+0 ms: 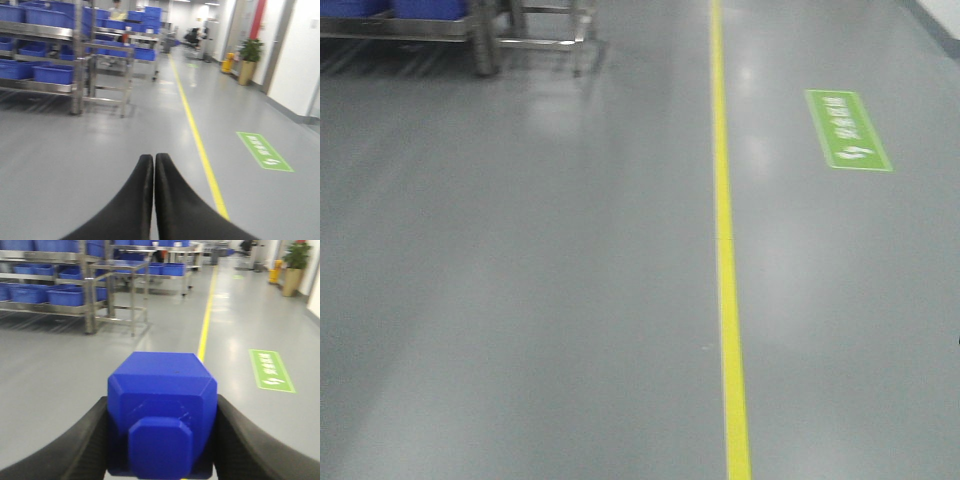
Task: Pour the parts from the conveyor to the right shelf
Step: 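Drive away from the conveyor into the aisle holding the block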
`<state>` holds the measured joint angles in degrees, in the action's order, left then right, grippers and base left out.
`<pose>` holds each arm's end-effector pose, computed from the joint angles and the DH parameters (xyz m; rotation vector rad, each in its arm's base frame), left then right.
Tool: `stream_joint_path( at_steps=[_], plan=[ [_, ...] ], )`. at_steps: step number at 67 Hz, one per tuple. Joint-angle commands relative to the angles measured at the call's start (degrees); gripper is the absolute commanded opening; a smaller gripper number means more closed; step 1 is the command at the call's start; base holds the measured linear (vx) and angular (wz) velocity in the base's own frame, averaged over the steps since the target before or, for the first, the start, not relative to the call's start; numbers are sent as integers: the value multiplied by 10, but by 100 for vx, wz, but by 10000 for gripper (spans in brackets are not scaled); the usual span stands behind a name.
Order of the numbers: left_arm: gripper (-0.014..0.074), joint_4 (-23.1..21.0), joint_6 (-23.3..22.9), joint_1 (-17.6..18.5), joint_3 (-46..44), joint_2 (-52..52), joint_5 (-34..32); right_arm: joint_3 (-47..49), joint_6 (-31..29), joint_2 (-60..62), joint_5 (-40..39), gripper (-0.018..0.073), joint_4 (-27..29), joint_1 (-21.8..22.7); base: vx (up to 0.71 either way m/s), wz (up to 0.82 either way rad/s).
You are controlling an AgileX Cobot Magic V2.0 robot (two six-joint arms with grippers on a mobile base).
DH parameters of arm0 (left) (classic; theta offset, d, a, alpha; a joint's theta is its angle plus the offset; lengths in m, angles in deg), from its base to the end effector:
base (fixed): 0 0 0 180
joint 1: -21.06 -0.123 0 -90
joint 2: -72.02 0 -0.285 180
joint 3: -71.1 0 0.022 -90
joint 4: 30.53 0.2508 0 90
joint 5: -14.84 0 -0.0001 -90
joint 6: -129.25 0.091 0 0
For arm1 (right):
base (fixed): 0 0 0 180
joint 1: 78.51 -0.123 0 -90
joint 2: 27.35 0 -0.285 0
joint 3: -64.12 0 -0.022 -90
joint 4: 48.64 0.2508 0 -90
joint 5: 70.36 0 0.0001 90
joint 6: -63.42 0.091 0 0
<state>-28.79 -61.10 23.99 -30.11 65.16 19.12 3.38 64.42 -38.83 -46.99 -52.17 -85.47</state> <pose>0.0564 -0.0027 0.1980 -0.0797 1.5696 -0.1565 0.0433 0.0030 0.2684 -0.1153 1.6638 0.0420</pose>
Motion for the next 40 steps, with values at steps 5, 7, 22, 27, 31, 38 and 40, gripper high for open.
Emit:
stream_joint_path(
  at_steps=[5,7,22,27,31,38,40],
  plan=[
    [-6,-5,-3,3,12,5,-43,15,-2,-8,-45,-4,-4,-1,11,-65],
    [-6,-5,-3,3,12,5,-43,15,-2,-8,-45,-4,-4,-1,14,-56],
    [-6,-5,-3,3,12,5,-43,15,-2,-8,-45,-4,-4,-1,19,-42],
    [-6,-5,-3,3,12,5,-43,15,-2,-8,-45,-4,-4,-1,26,-22],
    [-6,-5,-3,3,12,5,-43,15,-2,-8,-45,-4,-4,-1,31,-11],
    [-6,-5,-3,3,12,5,-43,15,-2,-8,-45,-4,-4,-1,37,2],
    [-6,-5,-3,3,12,5,-43,15,-2,-8,-45,-4,-4,-1,41,11]
  ],
)
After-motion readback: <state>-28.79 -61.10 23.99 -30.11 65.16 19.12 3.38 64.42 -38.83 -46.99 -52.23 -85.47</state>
